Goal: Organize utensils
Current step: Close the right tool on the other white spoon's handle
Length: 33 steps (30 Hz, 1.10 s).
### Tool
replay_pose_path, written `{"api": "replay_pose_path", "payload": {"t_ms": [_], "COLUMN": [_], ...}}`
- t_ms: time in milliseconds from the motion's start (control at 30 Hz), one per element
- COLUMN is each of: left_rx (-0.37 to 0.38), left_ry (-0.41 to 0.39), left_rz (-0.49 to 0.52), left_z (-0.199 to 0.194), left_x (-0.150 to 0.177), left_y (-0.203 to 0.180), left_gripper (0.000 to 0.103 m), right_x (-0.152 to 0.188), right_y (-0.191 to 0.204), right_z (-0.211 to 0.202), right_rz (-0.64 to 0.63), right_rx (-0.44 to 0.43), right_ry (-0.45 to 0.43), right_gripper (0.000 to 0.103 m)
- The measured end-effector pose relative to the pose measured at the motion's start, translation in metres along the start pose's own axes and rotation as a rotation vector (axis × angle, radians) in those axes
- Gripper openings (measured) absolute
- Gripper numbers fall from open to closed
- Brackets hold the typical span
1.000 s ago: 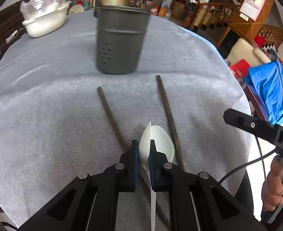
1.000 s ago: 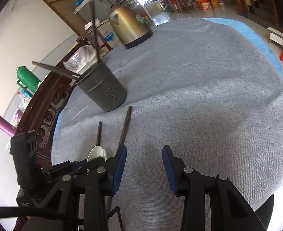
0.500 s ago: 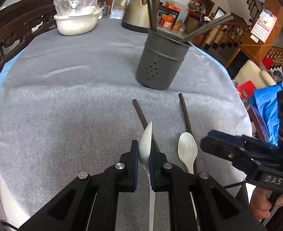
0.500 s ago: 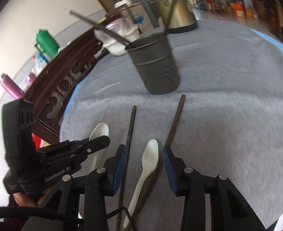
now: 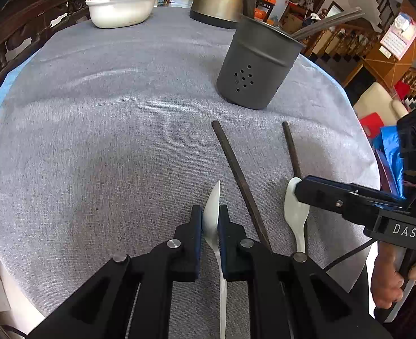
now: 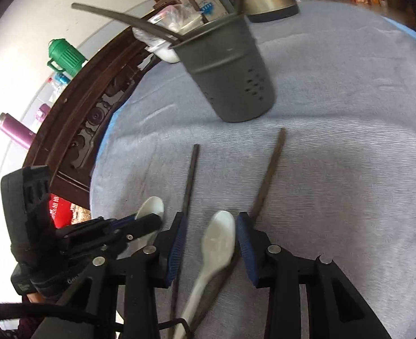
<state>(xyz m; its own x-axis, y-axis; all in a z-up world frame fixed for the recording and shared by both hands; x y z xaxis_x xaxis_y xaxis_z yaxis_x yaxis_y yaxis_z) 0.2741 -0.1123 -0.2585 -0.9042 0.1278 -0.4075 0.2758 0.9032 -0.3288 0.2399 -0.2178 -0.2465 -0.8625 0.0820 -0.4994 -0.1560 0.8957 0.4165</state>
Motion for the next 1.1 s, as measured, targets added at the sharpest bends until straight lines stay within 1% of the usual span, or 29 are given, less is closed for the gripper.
{"api": "replay_pose_path", "payload": {"t_ms": [33, 67, 100, 133, 167, 200, 333, 400, 467, 567, 600, 633, 733, 933, 1067, 1100], "left_rx": [0.001, -0.002, -0.01, -0.02, -0.041, -0.051, -0.07, -0.084, -0.081, -0.08, -0.078, -0.075, -0.077, -0.07, -0.084, -0.087], "left_ry": [0.005, 0.007, 0.006, 0.005, -0.001, -0.007, -0.006, 0.004, 0.015, 0.007, 0.006, 0.005, -0.005, -0.015, -0.015, -0.016], "left_rz": [0.003, 0.005, 0.011, 0.017, 0.026, 0.032, 0.061, 0.06, 0.051, 0.065, 0.067, 0.073, 0.093, 0.084, 0.088, 0.088], "left_z": [0.002, 0.003, 0.003, 0.002, 0.001, 0.0, -0.002, 0.001, 0.004, 0.002, 0.004, 0.004, 0.003, 0.001, 0.0, -0.001], "left_x": [-0.002, -0.004, -0.006, -0.009, -0.012, -0.014, -0.023, -0.024, -0.021, -0.02, -0.021, -0.021, -0.019, -0.018, -0.017, -0.017], "left_y": [-0.002, -0.003, -0.003, -0.003, -0.001, -0.001, -0.001, 0.003, 0.008, 0.008, 0.006, 0.005, 0.005, 0.006, 0.006, 0.007], "left_gripper": [0.012, 0.015, 0.021, 0.025, 0.031, 0.033, 0.033, 0.033, 0.033, 0.033, 0.03, 0.03, 0.029, 0.029, 0.029, 0.029], "right_x": [0.002, 0.005, 0.008, 0.009, 0.009, 0.007, -0.004, -0.01, -0.013, -0.013, -0.012, -0.01, -0.004, 0.01, 0.006, 0.005], "right_y": [-0.004, -0.008, -0.012, -0.013, -0.014, -0.014, 0.0, 0.009, 0.017, 0.02, 0.017, 0.014, 0.008, 0.014, 0.018, 0.018], "right_z": [-0.002, -0.002, -0.002, -0.005, -0.007, -0.009, -0.022, -0.021, -0.015, 0.001, 0.005, 0.009, 0.011, 0.006, 0.013, 0.014], "right_rz": [-0.006, -0.007, 0.002, 0.014, 0.021, 0.017, -0.034, -0.054, -0.075, -0.071, -0.059, -0.045, -0.03, -0.096, -0.105, -0.103], "right_rx": [0.021, 0.043, 0.046, 0.035, 0.037, 0.041, 0.052, 0.048, 0.054, 0.047, 0.051, 0.061, 0.063, 0.11, 0.128, 0.138], "right_ry": [0.011, 0.032, 0.047, 0.046, 0.047, 0.042, -0.006, -0.011, -0.011, 0.004, 0.015, 0.028, 0.045, 0.094, 0.115, 0.119], "right_gripper": [0.041, 0.041, 0.04, 0.04, 0.041, 0.041, 0.041, 0.041, 0.041, 0.041, 0.041, 0.041, 0.04, 0.041, 0.047, 0.047]}}
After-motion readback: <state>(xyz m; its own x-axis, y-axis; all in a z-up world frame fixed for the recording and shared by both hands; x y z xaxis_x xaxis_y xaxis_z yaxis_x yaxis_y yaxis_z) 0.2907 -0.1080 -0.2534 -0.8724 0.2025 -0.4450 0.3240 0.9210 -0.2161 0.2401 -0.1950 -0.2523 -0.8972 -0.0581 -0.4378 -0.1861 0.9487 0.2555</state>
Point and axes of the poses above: each gripper's, at about its wrist camera, not at the fingertips, and z roughly the way its jaws point, y to its left, x to its underside, the point moved 9 cm from there along z, roughly the way its jaws point, and after that the axes turned 8 degrees about -z, right-handed, at the moved point
